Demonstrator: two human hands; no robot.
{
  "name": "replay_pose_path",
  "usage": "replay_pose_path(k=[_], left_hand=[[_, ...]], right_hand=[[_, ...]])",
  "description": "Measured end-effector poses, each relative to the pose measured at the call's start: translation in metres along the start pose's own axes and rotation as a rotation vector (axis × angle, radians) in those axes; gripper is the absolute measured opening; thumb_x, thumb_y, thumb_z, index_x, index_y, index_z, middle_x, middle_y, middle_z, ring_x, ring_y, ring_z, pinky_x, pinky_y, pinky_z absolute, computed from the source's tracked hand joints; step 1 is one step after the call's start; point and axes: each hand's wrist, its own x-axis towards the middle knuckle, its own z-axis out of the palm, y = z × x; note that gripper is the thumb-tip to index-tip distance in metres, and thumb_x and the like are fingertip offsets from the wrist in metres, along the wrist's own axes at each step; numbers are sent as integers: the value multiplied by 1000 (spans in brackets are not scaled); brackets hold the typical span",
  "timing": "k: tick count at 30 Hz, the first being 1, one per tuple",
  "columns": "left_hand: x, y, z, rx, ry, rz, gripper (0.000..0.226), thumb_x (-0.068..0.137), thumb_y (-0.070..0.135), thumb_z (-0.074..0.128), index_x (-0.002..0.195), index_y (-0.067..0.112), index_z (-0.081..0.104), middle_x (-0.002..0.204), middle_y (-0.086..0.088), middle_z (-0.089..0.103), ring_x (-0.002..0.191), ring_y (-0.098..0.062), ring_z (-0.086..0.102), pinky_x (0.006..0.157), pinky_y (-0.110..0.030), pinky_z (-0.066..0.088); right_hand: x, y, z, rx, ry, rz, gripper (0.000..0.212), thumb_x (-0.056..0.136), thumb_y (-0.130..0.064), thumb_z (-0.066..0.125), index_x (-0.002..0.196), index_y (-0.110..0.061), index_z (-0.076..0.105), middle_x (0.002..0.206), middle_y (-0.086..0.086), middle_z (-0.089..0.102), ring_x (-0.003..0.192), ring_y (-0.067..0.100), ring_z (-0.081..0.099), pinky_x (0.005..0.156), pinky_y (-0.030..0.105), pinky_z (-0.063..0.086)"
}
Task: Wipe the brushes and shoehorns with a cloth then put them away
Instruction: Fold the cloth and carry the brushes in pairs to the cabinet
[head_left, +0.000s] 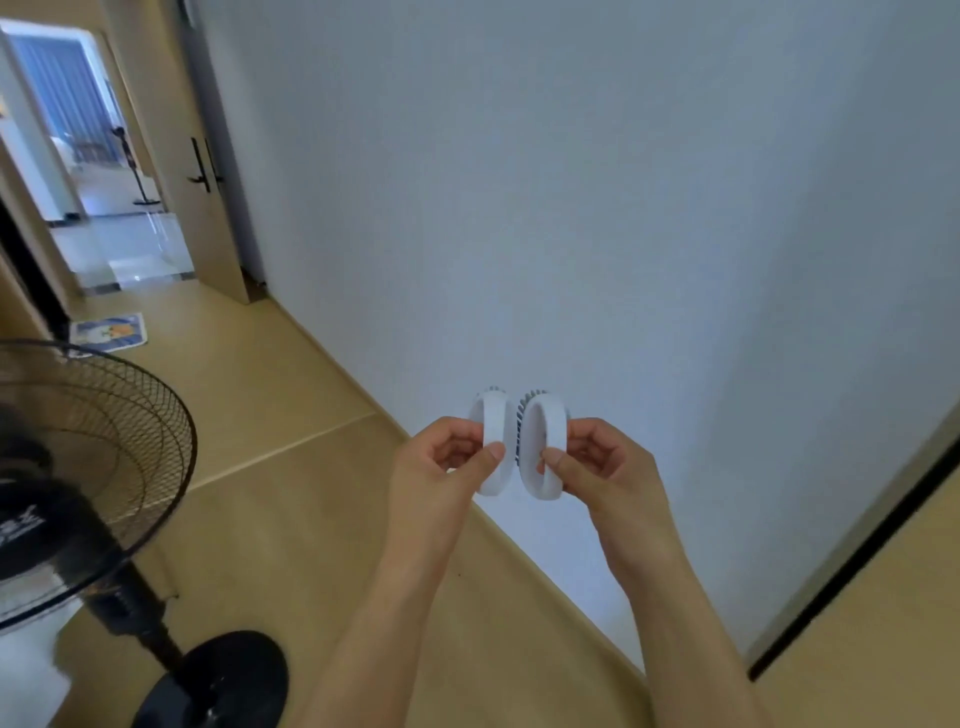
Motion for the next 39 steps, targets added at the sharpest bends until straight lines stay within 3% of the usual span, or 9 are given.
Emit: replay_pose_path(k=[8,14,24,39], left_hand=[[108,-41,-43,13,100,-62,8,82,12,76,89,14,72,88,-11,72,89,-33,65,81,-46,54],[200,-72,-66,41,240,-67,10,80,11,77,87,17,73,85,-2,73,77,-12,66,73,-30,54],[385,-93,-81,103,441,-54,14,83,10,75,96,11,72,94,-15,71,91,-33,66,83,-45,55],[600,-164,-151,78,607,-85,9,84,9,74,93,7,71,92,-16,73,92,-37,67,82,-49,55]], right_hand=[[116,50,69,37,-138,4,16,87,-9,71,100,-18,74,96,5,76,93,22,73,83,35,56],[222,90,117,51,-268,-5,18,83,-19,72,101,-19,73,98,4,76,93,23,74,85,42,58],[434,120,190,118,-499,-52,17,82,-18,71,98,-23,74,93,4,77,89,22,74,86,46,58],[642,198,322,115,-609,-29,17,85,-11,71,95,-25,74,93,4,77,89,21,74,85,45,58]])
